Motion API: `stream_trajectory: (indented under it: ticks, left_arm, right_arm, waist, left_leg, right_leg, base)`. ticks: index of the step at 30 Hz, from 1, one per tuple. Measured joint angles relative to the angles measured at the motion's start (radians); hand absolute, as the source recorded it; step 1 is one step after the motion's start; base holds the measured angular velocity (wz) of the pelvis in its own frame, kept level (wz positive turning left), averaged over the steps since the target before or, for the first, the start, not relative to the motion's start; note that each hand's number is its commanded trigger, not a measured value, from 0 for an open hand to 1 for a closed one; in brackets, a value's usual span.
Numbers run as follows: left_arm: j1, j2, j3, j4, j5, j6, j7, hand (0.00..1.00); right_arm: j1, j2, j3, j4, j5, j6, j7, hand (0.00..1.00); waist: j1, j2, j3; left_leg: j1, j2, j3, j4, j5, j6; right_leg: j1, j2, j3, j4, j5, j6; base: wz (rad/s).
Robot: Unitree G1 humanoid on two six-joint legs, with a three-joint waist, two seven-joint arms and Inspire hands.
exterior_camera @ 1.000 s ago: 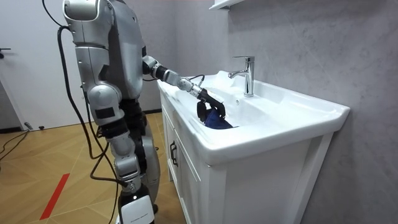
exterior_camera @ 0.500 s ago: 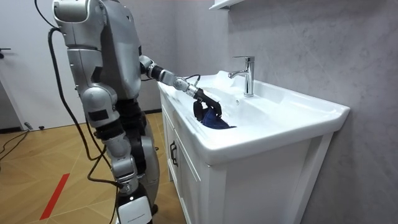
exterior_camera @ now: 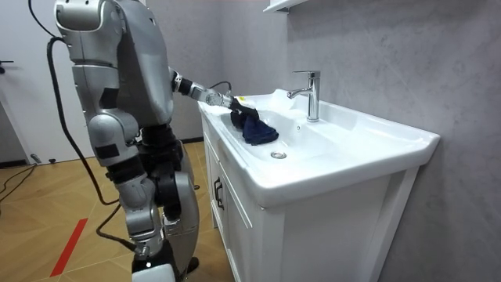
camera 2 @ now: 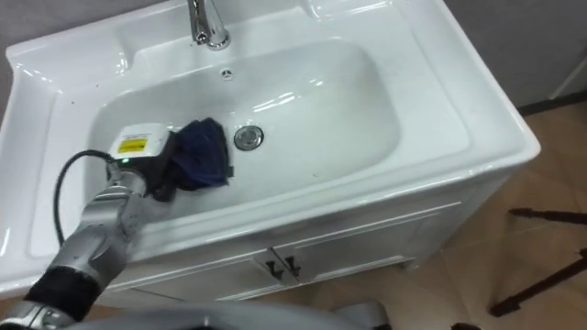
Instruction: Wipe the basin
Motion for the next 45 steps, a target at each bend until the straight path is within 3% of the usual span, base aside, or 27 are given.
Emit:
stream_trajectory:
  ticks: [3, 10, 19, 27, 30, 39, 45]
  left_arm:
    - [0.003, 0.005, 0.000, 0.020, 0.000, -0.005, 0.030, 1.00]
    - [0.004, 0.005, 0.059, 0.005, -0.019, -0.015, 0.041, 1.00]
    - [-0.007, 0.005, 0.075, -0.003, -0.089, -0.015, 0.046, 1.00]
    - [-0.040, 0.005, 0.116, -0.059, -0.089, -0.017, 0.049, 1.00]
    - [-0.040, 0.005, 0.144, -0.126, -0.089, -0.019, 0.054, 1.00]
    - [-0.071, 0.015, 0.255, -0.238, -0.133, -0.041, 0.153, 1.00]
    - [-0.070, 0.016, 0.267, -0.293, -0.197, -0.047, 0.209, 1.00]
  right_arm:
    - [0.002, -0.019, 0.003, -0.024, 0.000, -0.011, -0.006, 0.00]
    - [0.005, -0.018, -0.054, -0.053, 0.008, -0.003, -0.023, 0.00]
    - [0.000, -0.012, -0.053, -0.064, 0.023, -0.012, -0.046, 0.00]
    - [-0.010, -0.005, -0.009, -0.057, 0.095, -0.039, -0.063, 0.00]
    - [-0.004, 0.002, -0.004, -0.047, 0.104, -0.052, -0.066, 0.00]
    - [-0.007, 0.005, 0.009, -0.005, 0.110, -0.075, -0.054, 0.00]
    - [-0.019, 0.009, 0.018, 0.019, 0.107, -0.078, -0.051, 0.00]
  waist:
    - [0.005, 0.019, -0.0003]
    - [0.049, 0.027, -0.0049]
    - [0.055, 0.028, -0.0052]
    - [0.067, 0.011, 0.0102]
    - [0.081, 0.012, 0.0125]
    - [0.084, 0.017, 0.0118]
    - [0.087, 0.026, 0.0138]
  left_leg:
    - [0.008, 0.004, 0.006, -0.005, 0.000, 0.000]
    - [-0.004, 0.018, 0.023, -0.002, 0.002, -0.003]
    - [-0.012, 0.021, 0.011, -0.002, 0.002, -0.004]
    - [-0.033, 0.015, -0.016, 0.007, 0.002, -0.004]
    - [-0.046, 0.014, -0.021, 0.011, 0.002, -0.004]
    - [-0.078, 0.010, -0.059, 0.025, 0.002, -0.004]
    - [-0.078, 0.009, -0.060, 0.026, 0.002, -0.004]
  right_leg:
    - [0.000, 0.002, 0.003, 0.002, 0.001, -0.002]
    - [-0.027, 0.017, 0.039, 0.002, 0.009, -0.014]
    - [-0.029, 0.019, 0.029, 0.004, 0.012, -0.018]
    - [-0.033, 0.014, 0.003, -0.003, 0.011, -0.015]
    - [-0.041, 0.013, -0.003, -0.001, 0.010, -0.014]
    - [-0.048, 0.013, -0.031, -0.002, 0.012, -0.014]
    - [-0.045, 0.012, -0.034, -0.002, 0.011, -0.014]
  base:
    - [-0.09]
    - [-0.17]
    - [0.01]
    - [0.11]
    - [0.07]
    - [0.11]
    - [0.01]
